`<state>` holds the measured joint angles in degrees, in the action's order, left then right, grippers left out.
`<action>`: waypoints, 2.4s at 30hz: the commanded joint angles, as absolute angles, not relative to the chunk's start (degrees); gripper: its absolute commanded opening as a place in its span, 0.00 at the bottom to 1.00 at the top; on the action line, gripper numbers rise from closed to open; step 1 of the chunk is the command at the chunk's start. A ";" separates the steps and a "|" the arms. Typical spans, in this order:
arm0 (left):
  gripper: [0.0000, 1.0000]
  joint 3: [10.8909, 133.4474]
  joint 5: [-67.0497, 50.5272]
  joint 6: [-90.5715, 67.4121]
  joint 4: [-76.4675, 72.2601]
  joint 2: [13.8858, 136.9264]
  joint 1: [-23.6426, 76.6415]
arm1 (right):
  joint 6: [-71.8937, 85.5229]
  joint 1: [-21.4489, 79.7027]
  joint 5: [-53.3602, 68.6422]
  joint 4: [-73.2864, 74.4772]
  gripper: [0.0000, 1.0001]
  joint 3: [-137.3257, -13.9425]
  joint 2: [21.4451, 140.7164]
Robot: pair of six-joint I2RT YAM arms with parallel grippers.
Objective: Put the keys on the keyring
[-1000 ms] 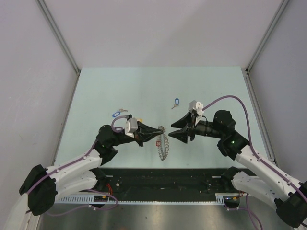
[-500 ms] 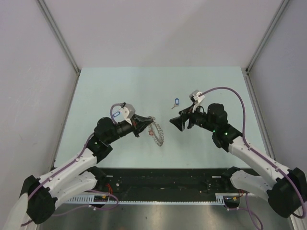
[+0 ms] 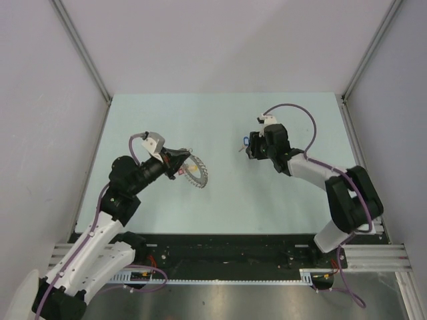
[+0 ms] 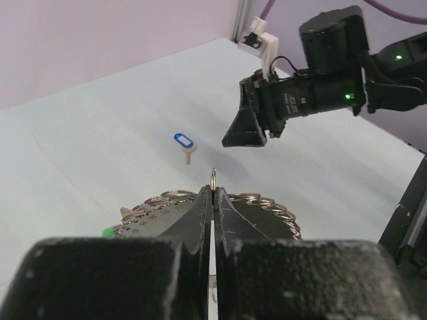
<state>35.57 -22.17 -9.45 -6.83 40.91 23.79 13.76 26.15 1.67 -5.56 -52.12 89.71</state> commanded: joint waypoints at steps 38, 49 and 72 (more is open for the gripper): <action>0.00 35.51 -13.89 -3.08 -1.32 34.72 23.20 | 1.24 24.26 -2.20 26.78 0.00 -71.37 96.96; 0.00 35.86 -11.61 -2.81 -0.44 34.28 23.91 | -8.08 32.25 -22.83 51.68 0.00 -71.46 91.57; 0.00 34.80 -8.35 -0.70 -0.44 31.20 25.22 | -20.74 52.65 -22.41 48.69 0.13 -90.96 121.12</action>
<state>34.48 -9.23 -1.91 2.74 32.42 24.82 -19.22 52.10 -22.92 48.07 -87.35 120.29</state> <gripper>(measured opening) 0.006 0.082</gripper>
